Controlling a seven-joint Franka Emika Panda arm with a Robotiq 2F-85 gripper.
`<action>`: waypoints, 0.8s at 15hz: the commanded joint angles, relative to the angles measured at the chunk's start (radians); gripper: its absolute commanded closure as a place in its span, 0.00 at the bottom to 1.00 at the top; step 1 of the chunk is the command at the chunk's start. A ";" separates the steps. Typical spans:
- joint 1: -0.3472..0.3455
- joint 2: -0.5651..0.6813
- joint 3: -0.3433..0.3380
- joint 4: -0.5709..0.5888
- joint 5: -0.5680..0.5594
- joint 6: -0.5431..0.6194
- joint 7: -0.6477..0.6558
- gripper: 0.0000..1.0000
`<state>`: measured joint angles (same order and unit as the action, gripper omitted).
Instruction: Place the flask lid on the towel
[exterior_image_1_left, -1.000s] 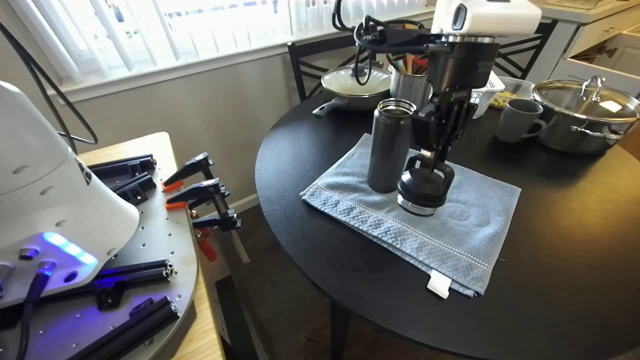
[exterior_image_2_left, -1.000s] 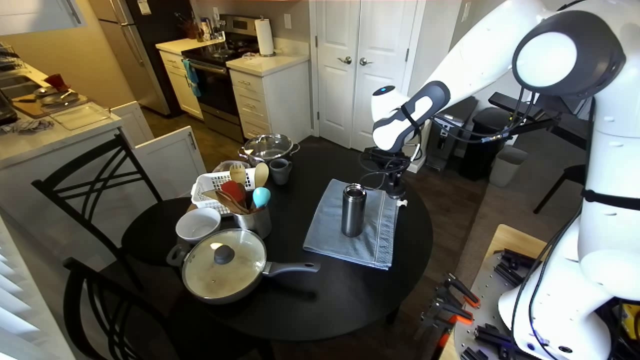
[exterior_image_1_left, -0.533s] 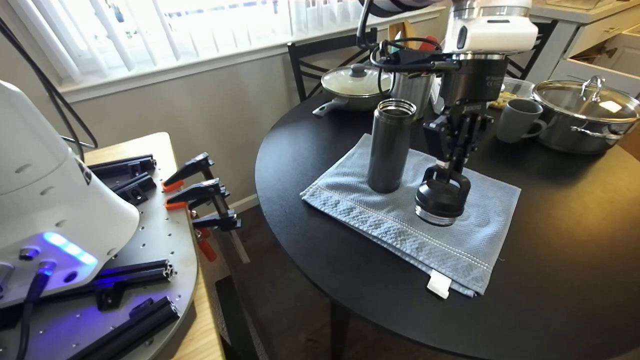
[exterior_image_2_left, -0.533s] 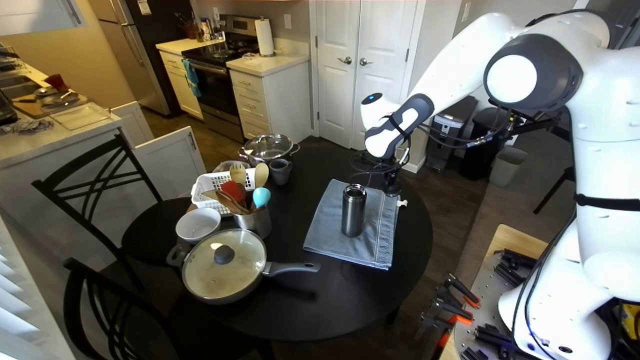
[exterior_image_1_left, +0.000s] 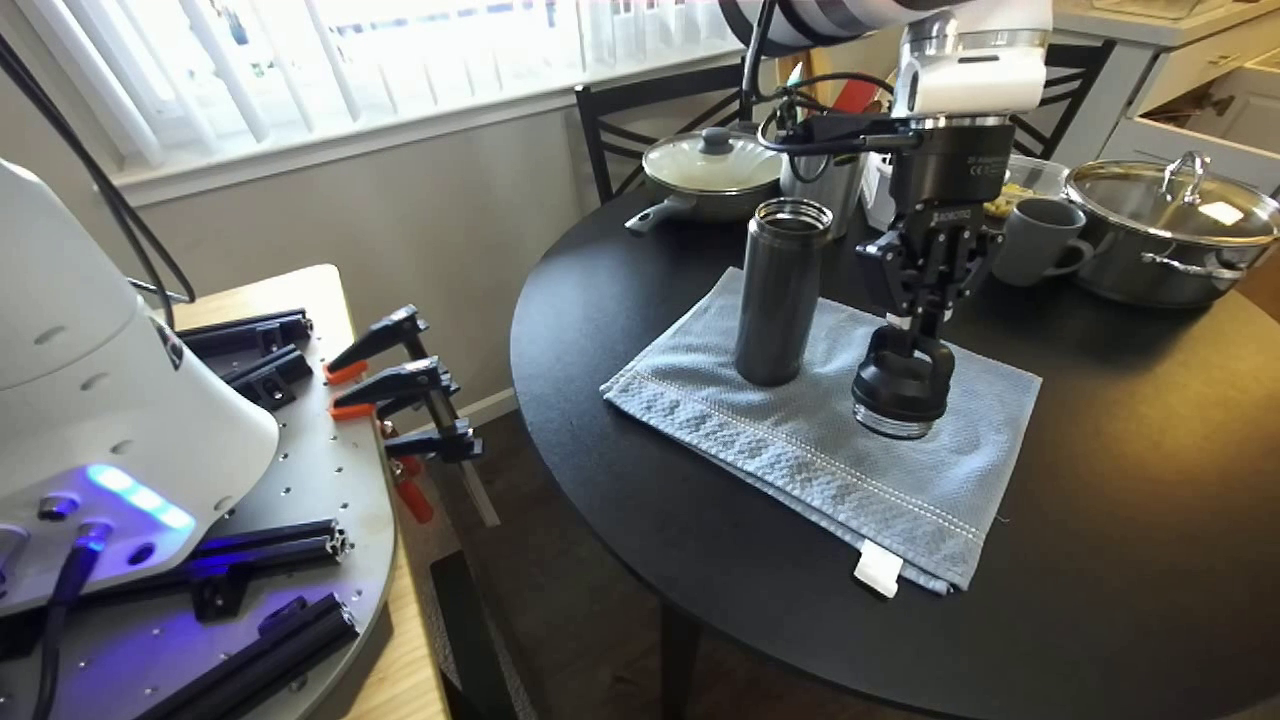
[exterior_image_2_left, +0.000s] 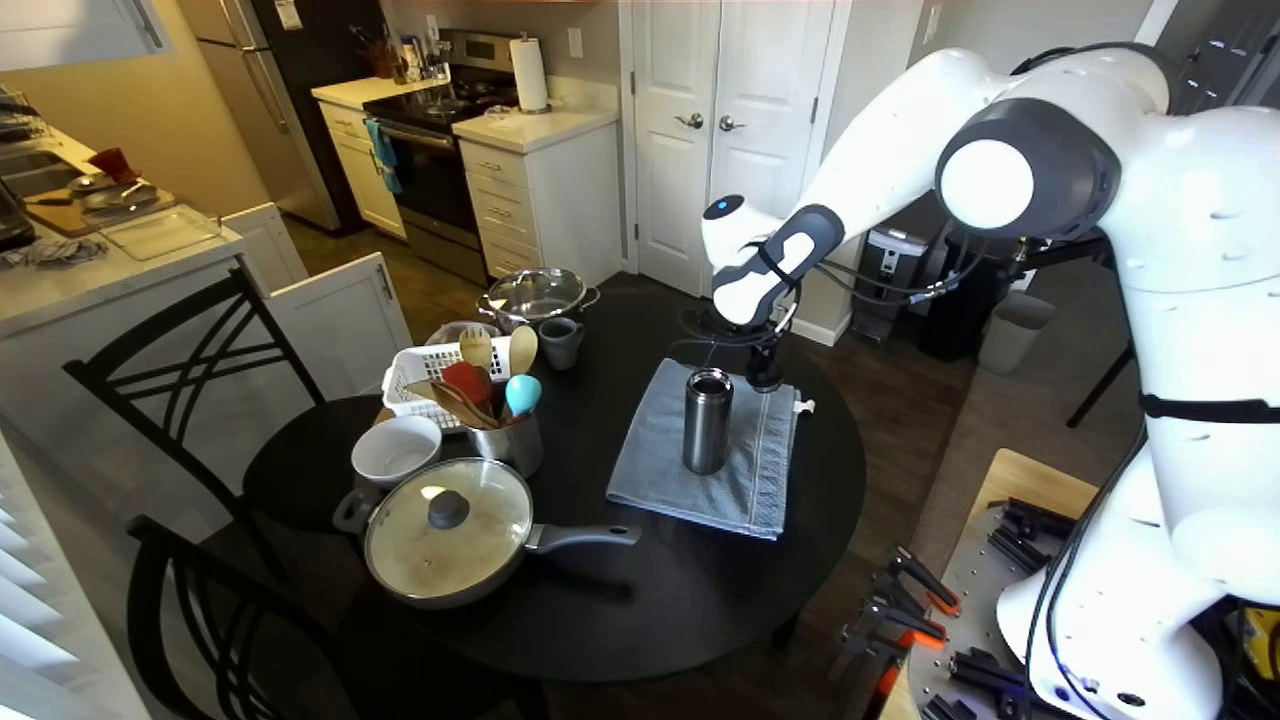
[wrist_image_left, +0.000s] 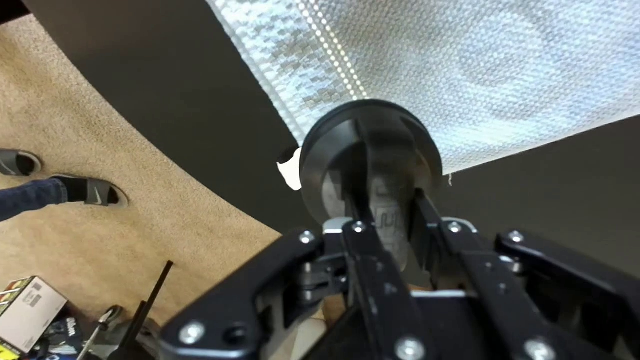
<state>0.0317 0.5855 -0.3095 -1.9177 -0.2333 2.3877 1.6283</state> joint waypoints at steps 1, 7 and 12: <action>0.006 -0.039 0.006 -0.028 0.006 0.097 0.034 0.94; -0.050 -0.037 0.045 -0.100 0.144 0.255 0.001 0.94; -0.117 0.001 0.100 -0.169 0.314 0.363 -0.047 0.94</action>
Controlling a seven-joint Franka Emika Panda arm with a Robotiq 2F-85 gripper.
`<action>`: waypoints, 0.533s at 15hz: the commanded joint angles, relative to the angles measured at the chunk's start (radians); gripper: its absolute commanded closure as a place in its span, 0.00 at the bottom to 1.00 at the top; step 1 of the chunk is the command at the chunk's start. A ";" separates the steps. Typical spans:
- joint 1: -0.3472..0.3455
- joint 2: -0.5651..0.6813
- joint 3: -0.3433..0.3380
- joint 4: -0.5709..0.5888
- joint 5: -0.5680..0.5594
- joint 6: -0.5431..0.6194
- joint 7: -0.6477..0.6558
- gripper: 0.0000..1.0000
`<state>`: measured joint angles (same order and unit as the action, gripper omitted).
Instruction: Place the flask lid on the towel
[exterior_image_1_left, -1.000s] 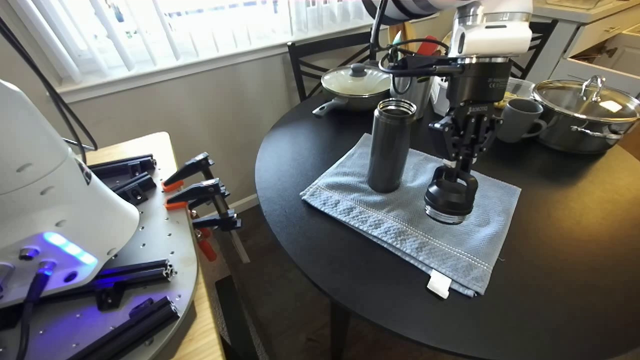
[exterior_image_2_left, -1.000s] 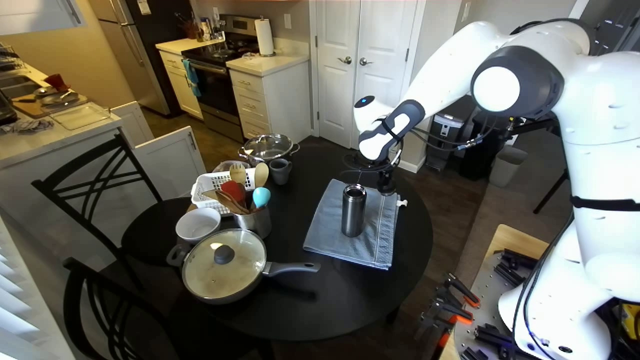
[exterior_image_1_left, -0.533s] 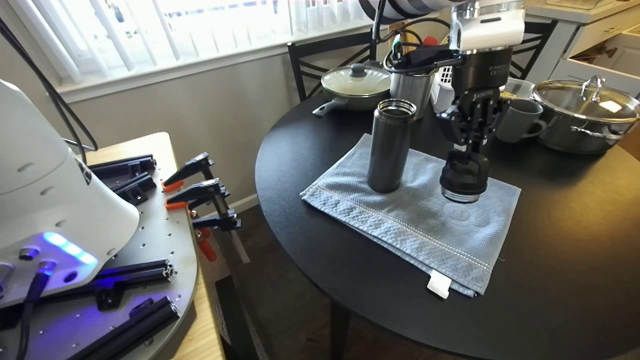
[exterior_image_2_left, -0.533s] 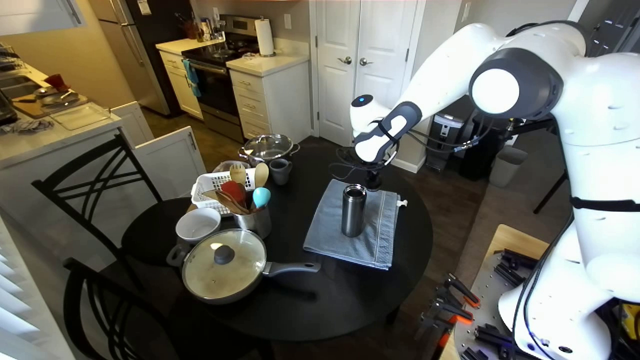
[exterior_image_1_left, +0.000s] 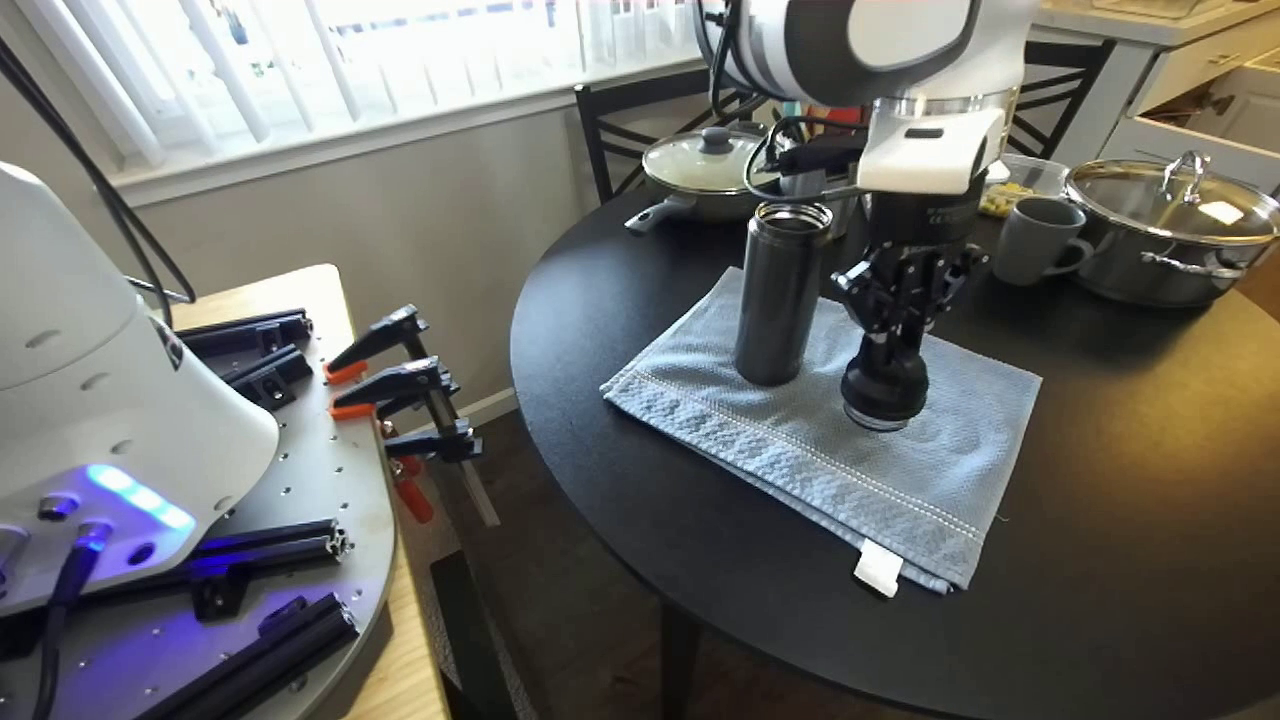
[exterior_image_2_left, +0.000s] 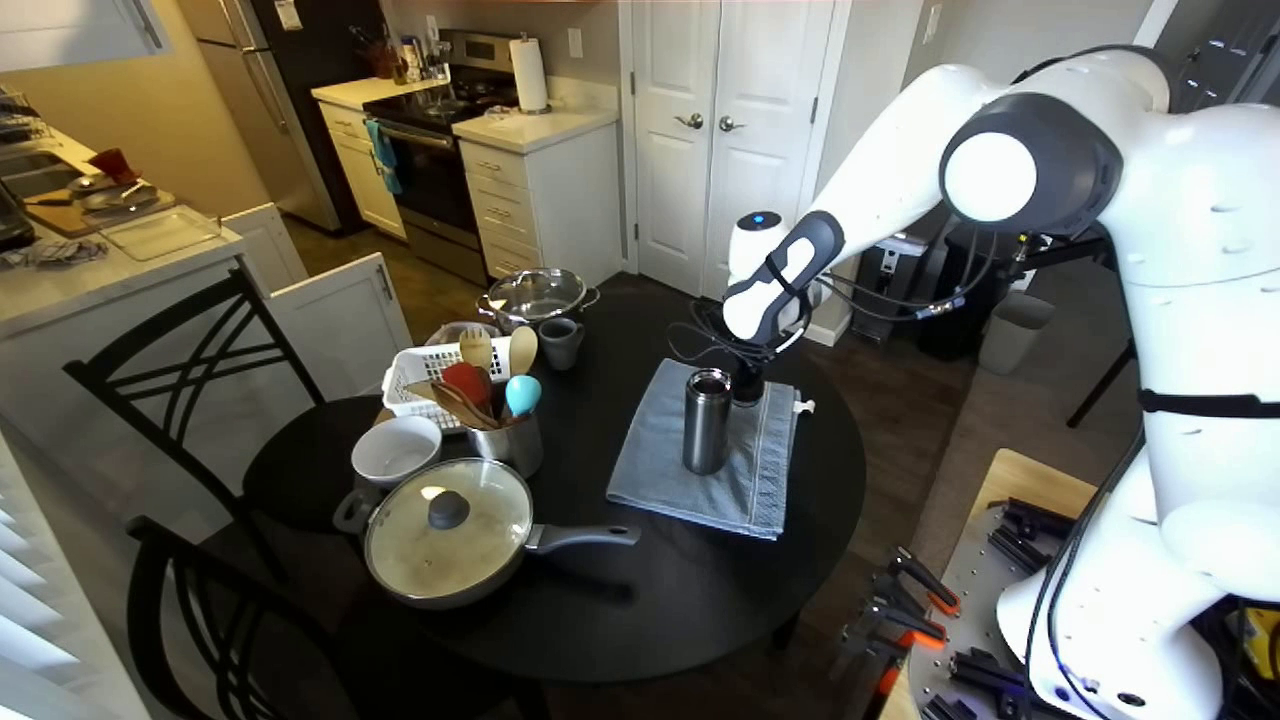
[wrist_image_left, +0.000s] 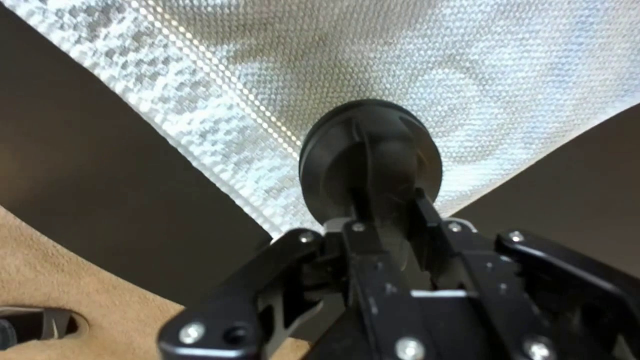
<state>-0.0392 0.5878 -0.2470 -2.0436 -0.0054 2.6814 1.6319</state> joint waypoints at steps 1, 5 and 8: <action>-0.051 0.001 0.040 -0.050 0.103 0.083 -0.060 0.94; -0.058 0.005 0.036 -0.057 0.144 0.107 -0.085 0.94; -0.058 0.000 0.040 -0.059 0.161 0.112 -0.094 0.94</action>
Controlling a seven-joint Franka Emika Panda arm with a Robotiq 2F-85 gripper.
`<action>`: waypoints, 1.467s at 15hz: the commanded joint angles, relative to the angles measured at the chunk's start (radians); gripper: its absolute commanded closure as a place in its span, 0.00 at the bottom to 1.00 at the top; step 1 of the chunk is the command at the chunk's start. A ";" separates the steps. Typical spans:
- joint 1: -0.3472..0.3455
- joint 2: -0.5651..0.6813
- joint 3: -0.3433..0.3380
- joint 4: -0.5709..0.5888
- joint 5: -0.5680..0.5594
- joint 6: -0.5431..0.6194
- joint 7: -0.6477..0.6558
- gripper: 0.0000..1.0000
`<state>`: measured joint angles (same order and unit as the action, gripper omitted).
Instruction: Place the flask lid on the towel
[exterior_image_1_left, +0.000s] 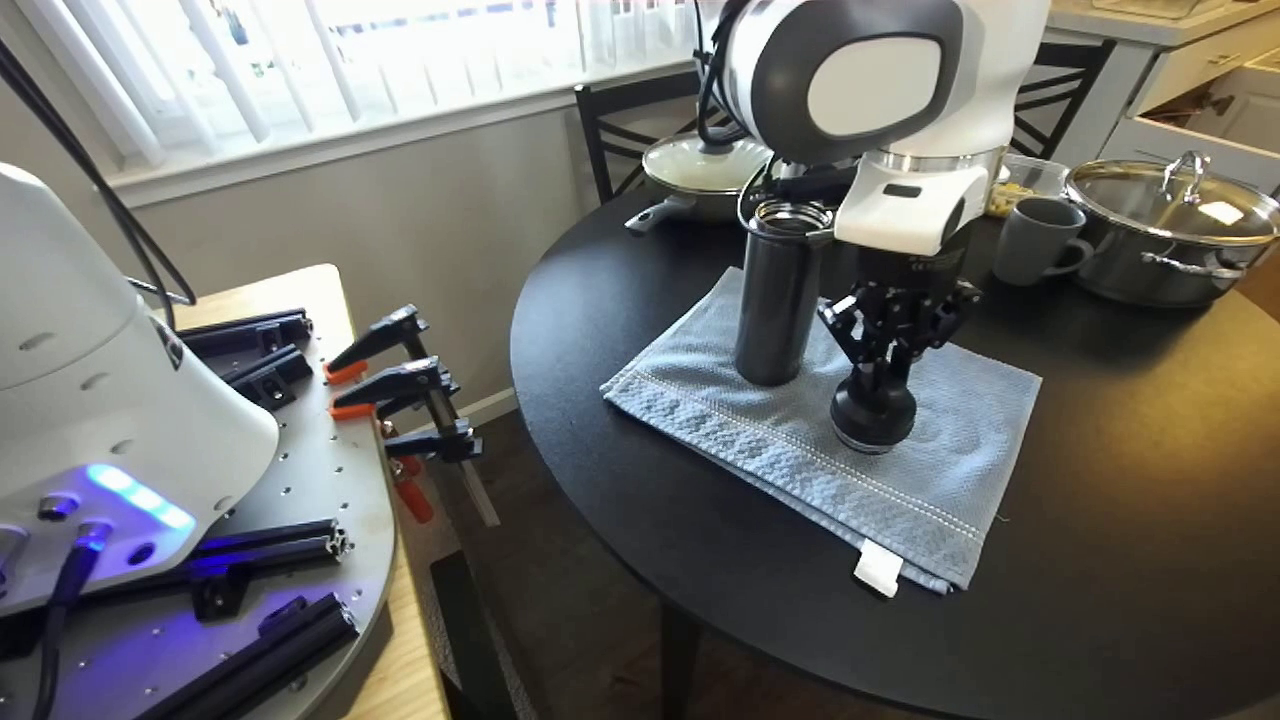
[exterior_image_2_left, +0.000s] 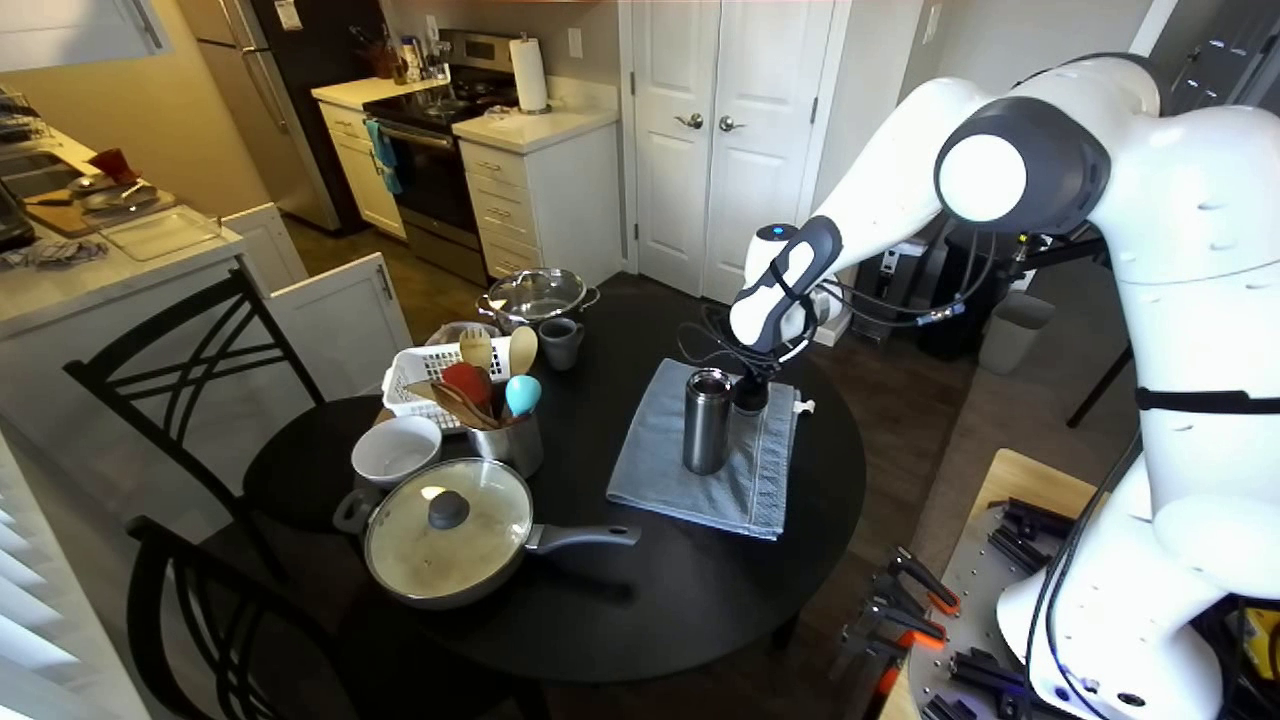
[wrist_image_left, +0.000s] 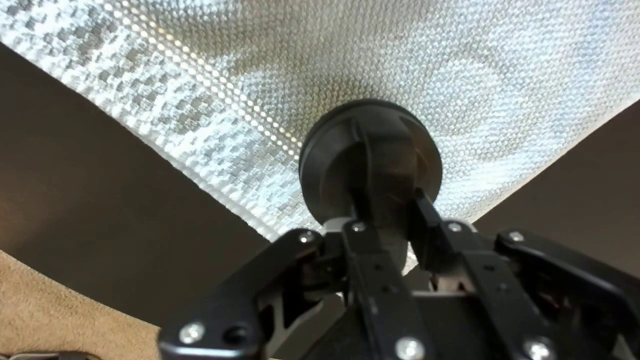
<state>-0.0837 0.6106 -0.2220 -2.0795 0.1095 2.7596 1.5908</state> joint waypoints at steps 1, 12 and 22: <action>-0.017 -0.023 0.019 -0.025 0.053 0.035 -0.058 0.94; -0.002 -0.037 0.014 -0.032 0.076 0.020 -0.060 0.03; 0.012 -0.222 -0.017 -0.057 -0.010 -0.149 -0.282 0.00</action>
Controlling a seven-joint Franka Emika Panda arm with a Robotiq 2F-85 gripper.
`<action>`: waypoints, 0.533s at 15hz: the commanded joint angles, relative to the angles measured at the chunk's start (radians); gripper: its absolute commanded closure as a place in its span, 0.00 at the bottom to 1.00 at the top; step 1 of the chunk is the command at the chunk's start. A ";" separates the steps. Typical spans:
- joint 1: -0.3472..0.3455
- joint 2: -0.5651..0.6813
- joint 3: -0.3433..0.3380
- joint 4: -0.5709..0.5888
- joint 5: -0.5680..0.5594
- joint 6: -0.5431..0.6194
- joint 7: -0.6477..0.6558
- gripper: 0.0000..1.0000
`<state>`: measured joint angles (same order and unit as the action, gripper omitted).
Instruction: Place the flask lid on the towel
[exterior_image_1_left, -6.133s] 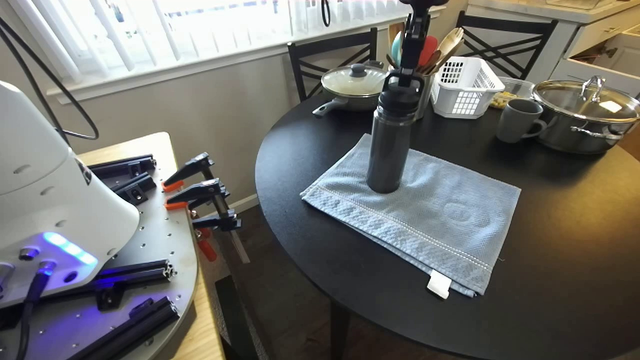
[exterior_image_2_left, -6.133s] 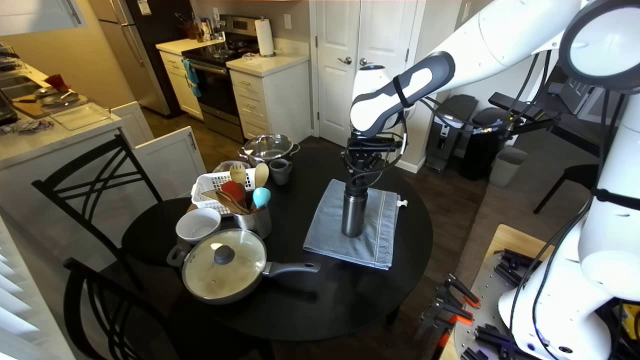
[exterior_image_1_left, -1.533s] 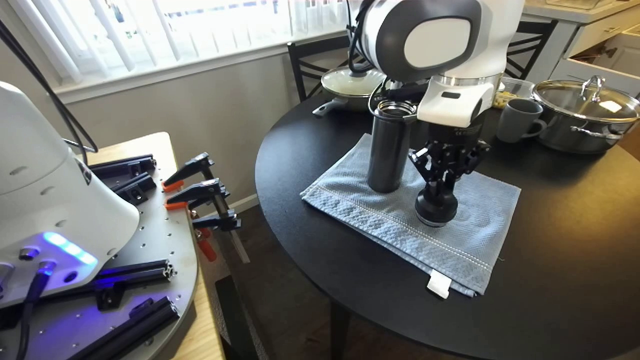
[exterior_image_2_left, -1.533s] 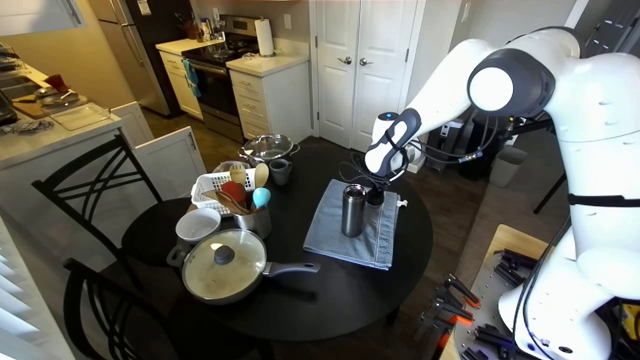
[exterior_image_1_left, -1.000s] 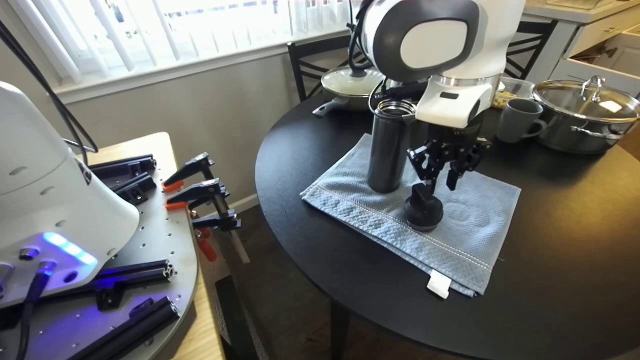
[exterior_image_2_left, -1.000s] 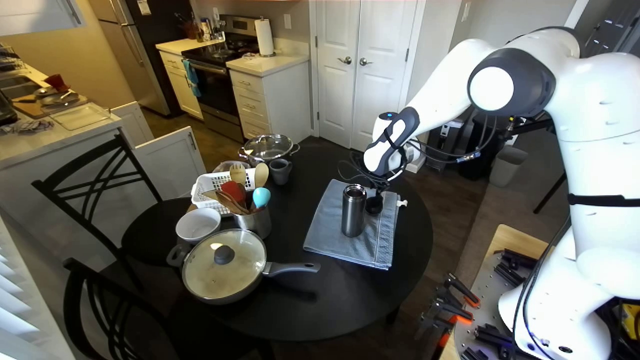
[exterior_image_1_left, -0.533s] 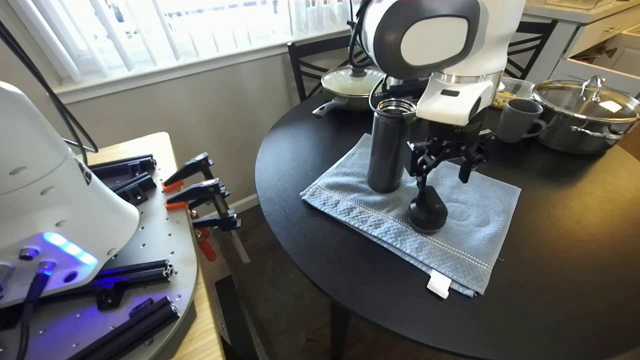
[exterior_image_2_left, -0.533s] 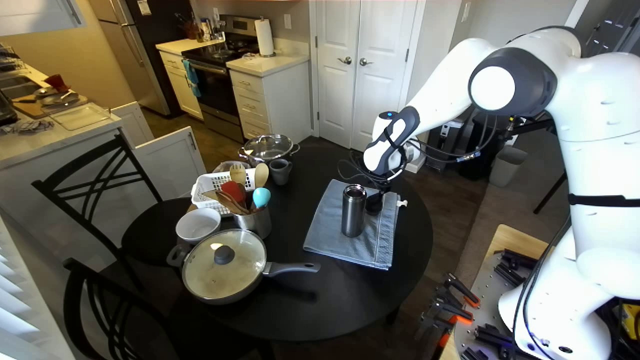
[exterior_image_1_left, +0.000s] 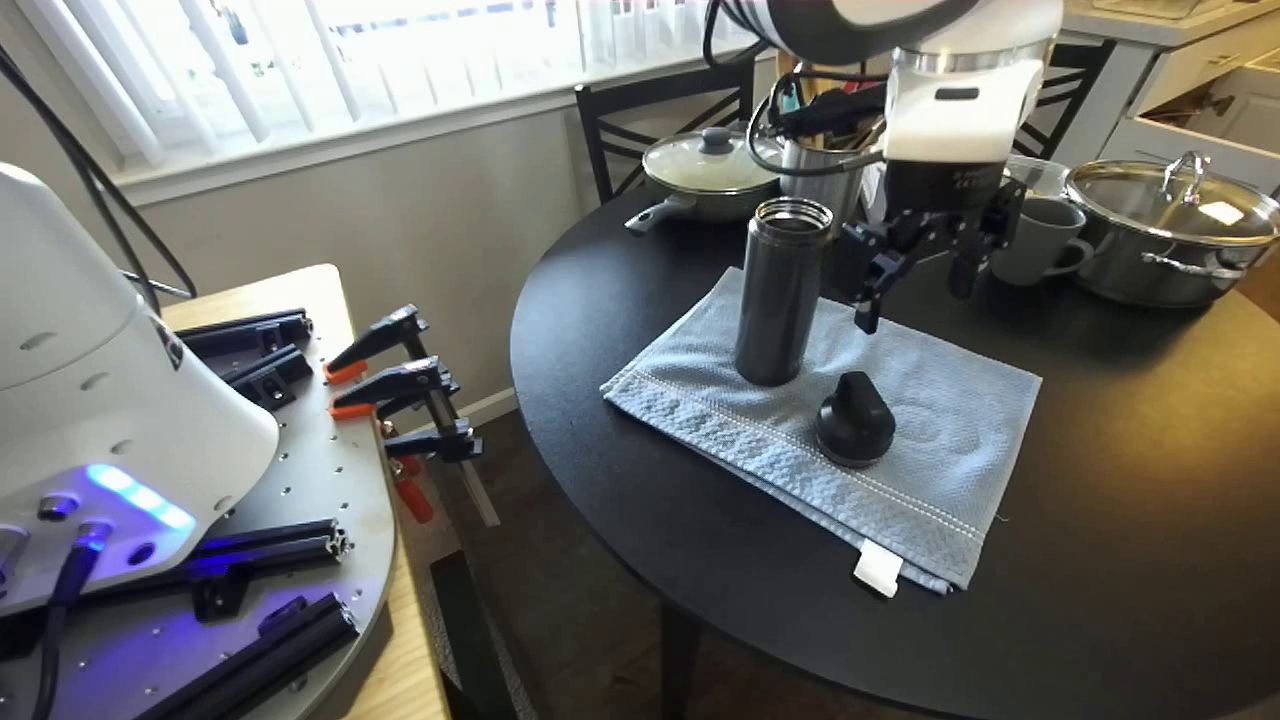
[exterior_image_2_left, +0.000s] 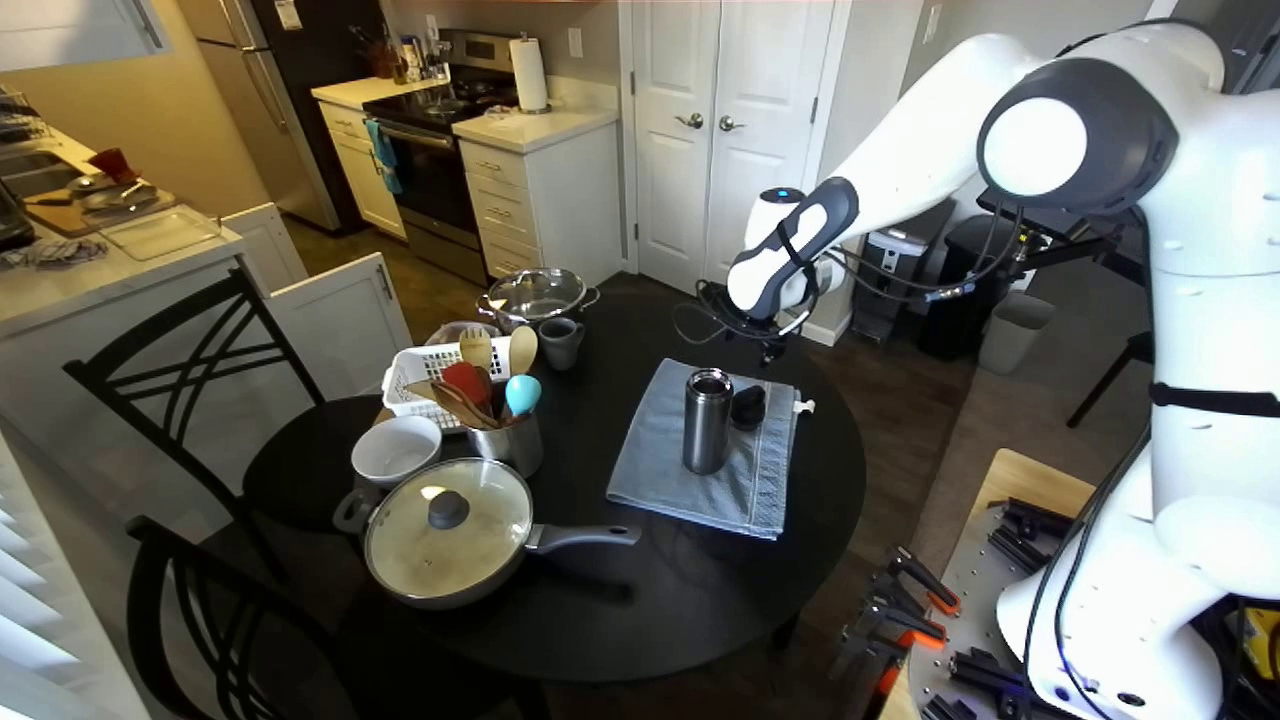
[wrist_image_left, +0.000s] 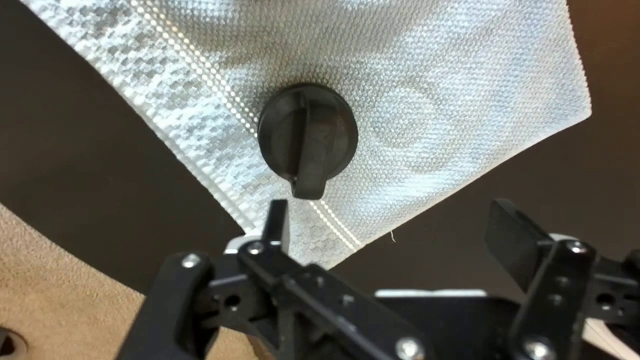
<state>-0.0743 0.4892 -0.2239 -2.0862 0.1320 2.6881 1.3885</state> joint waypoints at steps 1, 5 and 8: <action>-0.001 -0.117 -0.014 -0.047 -0.040 -0.109 -0.103 0.00; -0.001 -0.102 -0.013 -0.001 -0.033 -0.152 -0.109 0.00; -0.002 -0.117 -0.012 -0.013 -0.036 -0.159 -0.123 0.00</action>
<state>-0.0756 0.3719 -0.2356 -2.1018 0.0954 2.5320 1.2666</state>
